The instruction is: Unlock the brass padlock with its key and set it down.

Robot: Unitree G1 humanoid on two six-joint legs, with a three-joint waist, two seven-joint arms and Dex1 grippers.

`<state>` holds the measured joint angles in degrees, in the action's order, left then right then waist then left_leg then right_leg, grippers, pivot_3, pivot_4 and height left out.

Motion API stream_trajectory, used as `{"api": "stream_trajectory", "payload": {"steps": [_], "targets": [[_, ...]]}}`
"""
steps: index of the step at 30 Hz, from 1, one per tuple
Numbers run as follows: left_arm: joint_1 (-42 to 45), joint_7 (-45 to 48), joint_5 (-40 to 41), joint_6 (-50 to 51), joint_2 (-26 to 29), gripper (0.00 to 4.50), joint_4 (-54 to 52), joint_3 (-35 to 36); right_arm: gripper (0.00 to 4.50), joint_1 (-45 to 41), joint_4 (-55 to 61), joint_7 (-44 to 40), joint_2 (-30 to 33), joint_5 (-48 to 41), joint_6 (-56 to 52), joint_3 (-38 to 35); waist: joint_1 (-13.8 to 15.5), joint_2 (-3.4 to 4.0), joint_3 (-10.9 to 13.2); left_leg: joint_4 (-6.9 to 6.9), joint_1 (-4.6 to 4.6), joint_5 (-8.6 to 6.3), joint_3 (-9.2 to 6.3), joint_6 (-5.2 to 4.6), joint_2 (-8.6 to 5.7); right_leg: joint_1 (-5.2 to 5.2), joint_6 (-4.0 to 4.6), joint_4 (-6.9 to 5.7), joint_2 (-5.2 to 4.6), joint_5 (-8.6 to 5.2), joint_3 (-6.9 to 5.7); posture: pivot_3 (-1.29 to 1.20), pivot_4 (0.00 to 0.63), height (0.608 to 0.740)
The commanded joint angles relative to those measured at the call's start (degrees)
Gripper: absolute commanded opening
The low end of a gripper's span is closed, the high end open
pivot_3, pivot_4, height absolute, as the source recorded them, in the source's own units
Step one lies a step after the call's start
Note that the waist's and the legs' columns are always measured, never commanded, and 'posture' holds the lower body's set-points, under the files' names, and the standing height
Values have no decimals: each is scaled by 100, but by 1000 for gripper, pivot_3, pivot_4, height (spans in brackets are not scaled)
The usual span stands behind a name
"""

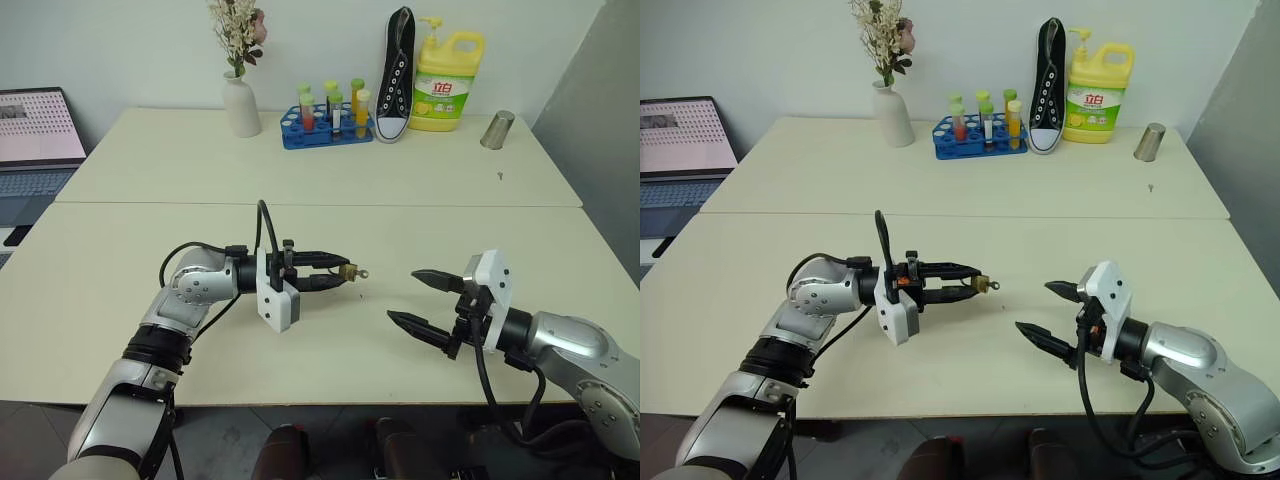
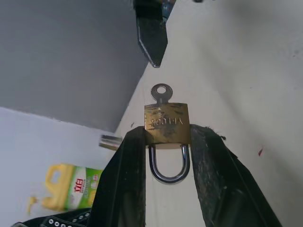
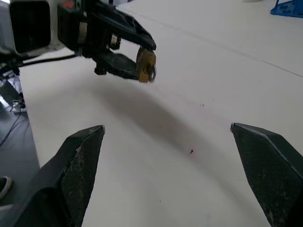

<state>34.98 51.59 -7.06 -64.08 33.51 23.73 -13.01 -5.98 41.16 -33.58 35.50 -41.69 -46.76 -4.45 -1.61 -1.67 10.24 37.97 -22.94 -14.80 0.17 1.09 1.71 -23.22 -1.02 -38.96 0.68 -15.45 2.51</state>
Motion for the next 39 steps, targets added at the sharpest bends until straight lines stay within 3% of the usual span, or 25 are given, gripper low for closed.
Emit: {"api": "stream_trajectory", "payload": {"steps": [1, 7, 23, 27, 36, 39], "targets": [[108, -400, -56, -422, 45, 957, 64, 77, 4500, -351, -12, 178, -135, -519, -252, -140, 0, 0, 0, 0, 0, 0, 0, 0, 0, 0, 0, -1, 0, 0, -1, 0, 150, 740], [167, -711, -262, -646, 140, 957, 180, -16, 4500, -863, -298, 242, -152, -976, -689, 30, 1, 0, 0, 1, -1, 0, 0, 0, -1, 0, -1, -1, -1, 1, -2, 0, 150, 740], [41, -1246, -597, -690, 315, 957, 90, -118, 4500, -1515, -1032, 87, -426, -968, -795, 566, 0, 0, 0, 0, 0, 0, -2, 0, 2, 0, 6, -2, -1, 6, -5, 0, 150, 740], [7, -1326, -666, -668, 364, 957, 33, -141, 3539, -1666, -1226, 88, -538, -909, -787, 655, 0, 1, 0, 0, 0, 0, 0, 0, 2, 0, 10, -2, -1, 8, -7, 0, 150, 740], [-9, -1438, -708, -533, 412, 957, -115, -162, 186, -1833, -1435, -26, -619, -860, -801, 783, -1, 1, 0, 0, -1, 0, -2, 0, 3, -1, 24, -3, -3, 16, -9, 0, 150, 740], [-23, -1462, -716, -483, 424, 957, -181, -168, 0, -1837, -1440, -56, -600, -867, -826, 784, -1, 1, 0, 0, -1, 0, -2, 0, 2, -1, 24, -2, -3, 16, -9, 0, 150, 740]]}}
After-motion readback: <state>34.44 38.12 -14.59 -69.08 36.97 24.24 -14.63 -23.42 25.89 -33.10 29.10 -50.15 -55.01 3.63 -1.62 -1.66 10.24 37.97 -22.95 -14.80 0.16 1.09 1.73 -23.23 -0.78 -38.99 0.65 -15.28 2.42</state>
